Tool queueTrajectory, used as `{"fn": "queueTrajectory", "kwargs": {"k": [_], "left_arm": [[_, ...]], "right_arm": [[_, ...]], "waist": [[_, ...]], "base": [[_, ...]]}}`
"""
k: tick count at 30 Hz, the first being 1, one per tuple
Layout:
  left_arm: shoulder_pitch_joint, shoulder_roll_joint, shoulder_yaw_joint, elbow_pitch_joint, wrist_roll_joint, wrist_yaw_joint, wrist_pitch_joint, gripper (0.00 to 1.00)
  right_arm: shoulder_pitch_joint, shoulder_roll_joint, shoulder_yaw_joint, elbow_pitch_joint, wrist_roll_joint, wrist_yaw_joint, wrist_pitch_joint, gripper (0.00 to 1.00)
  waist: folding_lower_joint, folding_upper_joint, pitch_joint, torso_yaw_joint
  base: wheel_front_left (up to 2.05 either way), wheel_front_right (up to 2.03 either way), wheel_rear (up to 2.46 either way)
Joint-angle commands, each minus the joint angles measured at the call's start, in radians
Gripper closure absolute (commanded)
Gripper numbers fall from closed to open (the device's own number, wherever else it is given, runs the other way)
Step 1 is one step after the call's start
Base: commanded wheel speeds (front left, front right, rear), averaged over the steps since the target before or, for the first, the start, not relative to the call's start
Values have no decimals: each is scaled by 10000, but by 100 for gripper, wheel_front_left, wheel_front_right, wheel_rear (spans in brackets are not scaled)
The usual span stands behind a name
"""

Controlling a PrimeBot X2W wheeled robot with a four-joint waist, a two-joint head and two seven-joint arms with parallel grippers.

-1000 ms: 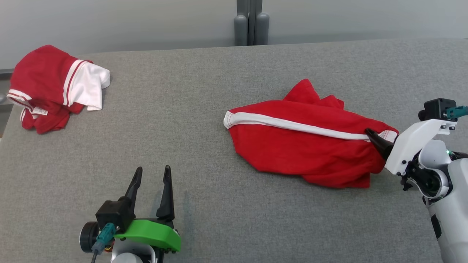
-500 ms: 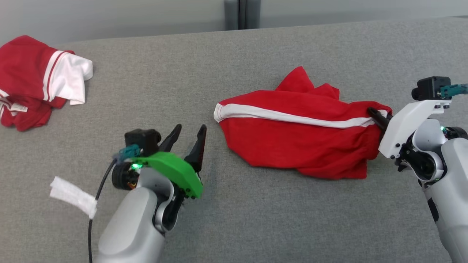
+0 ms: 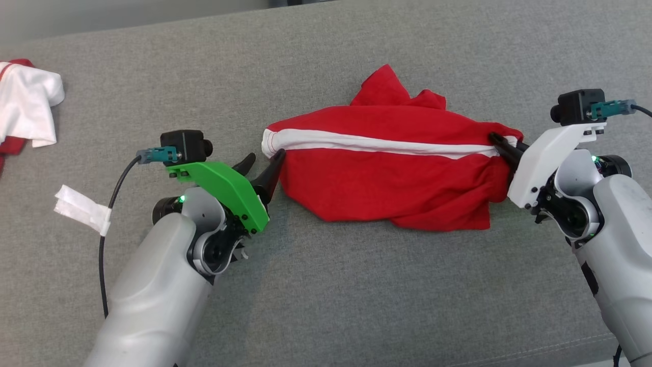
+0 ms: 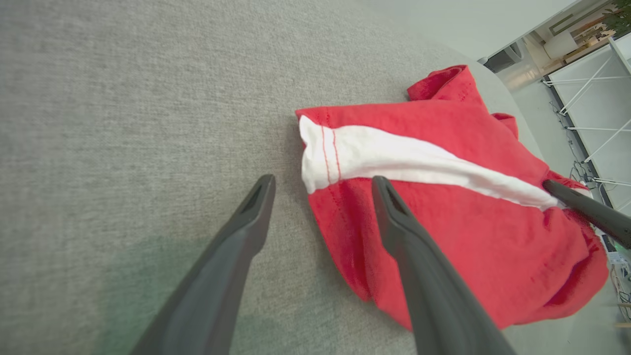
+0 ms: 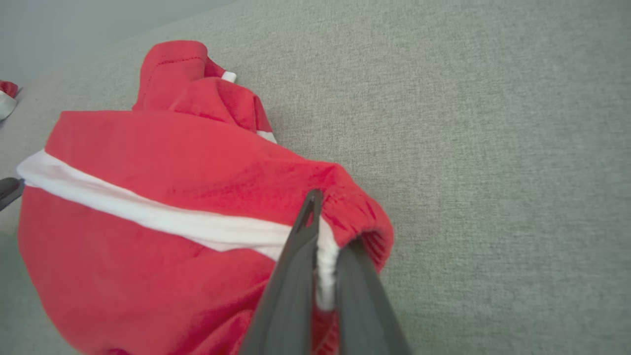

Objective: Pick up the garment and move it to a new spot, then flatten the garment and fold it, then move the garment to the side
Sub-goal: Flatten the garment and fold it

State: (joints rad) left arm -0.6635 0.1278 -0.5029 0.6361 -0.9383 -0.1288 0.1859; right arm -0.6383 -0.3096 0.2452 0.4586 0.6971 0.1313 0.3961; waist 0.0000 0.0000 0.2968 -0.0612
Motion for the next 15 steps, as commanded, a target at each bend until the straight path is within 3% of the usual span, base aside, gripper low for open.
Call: {"fn": "queueTrajectory", "kwargs": {"k": [1,9,15], "left_arm": [[-209,147,-105,-15,-195,-27,58,0],[-836,420,-684,217,-1060,-27,-146,0],[-980,446,-918,-390,-2235,-28,-82,0]], "right_arm": [[-170,-44,71,41,84,-12,-85,100],[-486,-96,475,314,371,-12,-404,100],[-624,-156,701,503,530,-12,-632,100]], "waist": [[0,0,234,-177],[0,0,514,-291],[0,0,607,-313]], "base": [[0,0,0],[0,0,0],[0,0,0]]}}
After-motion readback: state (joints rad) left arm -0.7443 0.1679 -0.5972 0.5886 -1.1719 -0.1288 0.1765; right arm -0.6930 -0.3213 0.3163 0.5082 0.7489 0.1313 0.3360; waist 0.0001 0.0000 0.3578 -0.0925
